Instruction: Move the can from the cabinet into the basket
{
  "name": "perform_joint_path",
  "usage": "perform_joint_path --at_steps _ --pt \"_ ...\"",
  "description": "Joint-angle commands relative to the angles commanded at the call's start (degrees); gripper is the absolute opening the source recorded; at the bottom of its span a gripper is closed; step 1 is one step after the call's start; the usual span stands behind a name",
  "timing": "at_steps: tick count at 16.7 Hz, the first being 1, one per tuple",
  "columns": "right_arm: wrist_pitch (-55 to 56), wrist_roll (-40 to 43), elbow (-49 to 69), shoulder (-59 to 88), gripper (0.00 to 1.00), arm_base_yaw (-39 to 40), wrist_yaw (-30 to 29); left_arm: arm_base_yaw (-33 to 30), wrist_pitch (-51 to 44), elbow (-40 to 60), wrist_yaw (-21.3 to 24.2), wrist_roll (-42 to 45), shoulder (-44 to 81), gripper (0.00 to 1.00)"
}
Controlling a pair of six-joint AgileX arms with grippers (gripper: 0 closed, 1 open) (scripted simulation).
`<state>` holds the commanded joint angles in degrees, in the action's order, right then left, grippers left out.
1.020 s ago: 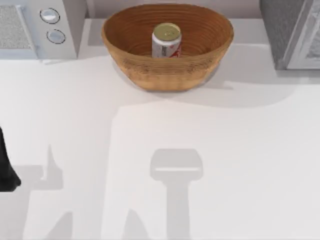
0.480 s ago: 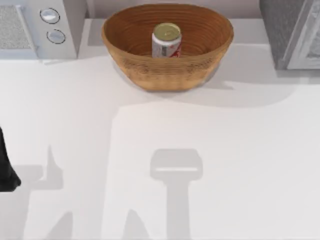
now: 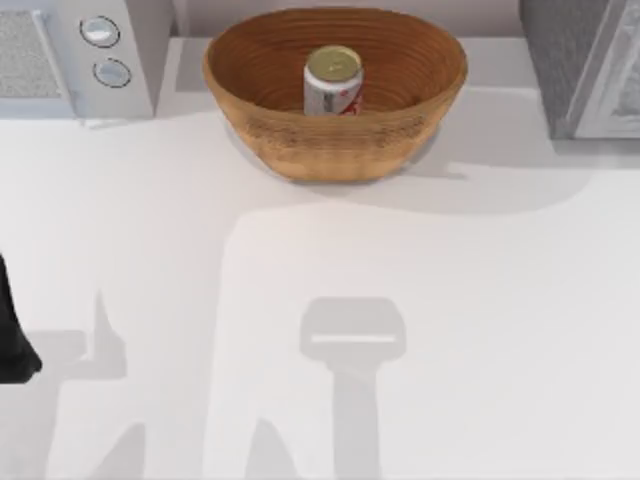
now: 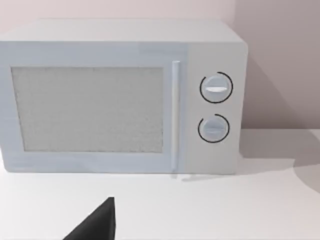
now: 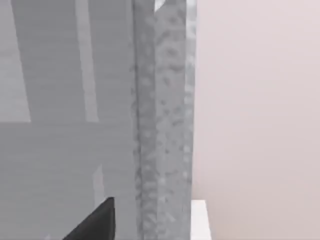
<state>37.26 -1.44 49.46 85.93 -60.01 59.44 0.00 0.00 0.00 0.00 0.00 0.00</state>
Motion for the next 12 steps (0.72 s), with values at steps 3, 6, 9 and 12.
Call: perform_joint_path --at_steps 3,6,9,12 --pt "-16.88 0.05 13.89 -1.98 1.0 -0.32 0.2 0.0 0.0 0.0 0.0 0.0 0.0 1.0" --pt "-33.52 0.03 27.45 -4.14 1.0 -0.44 0.3 0.0 0.0 0.0 0.0 0.0 0.0 1.0" --pt "-47.13 -0.04 39.03 -6.45 1.0 -0.2 0.11 0.0 0.0 0.0 0.0 0.0 0.0 1.0" --pt "-55.9 -0.13 47.09 -8.43 1.0 0.22 -0.24 0.0 0.0 0.0 0.0 0.0 0.0 1.0"
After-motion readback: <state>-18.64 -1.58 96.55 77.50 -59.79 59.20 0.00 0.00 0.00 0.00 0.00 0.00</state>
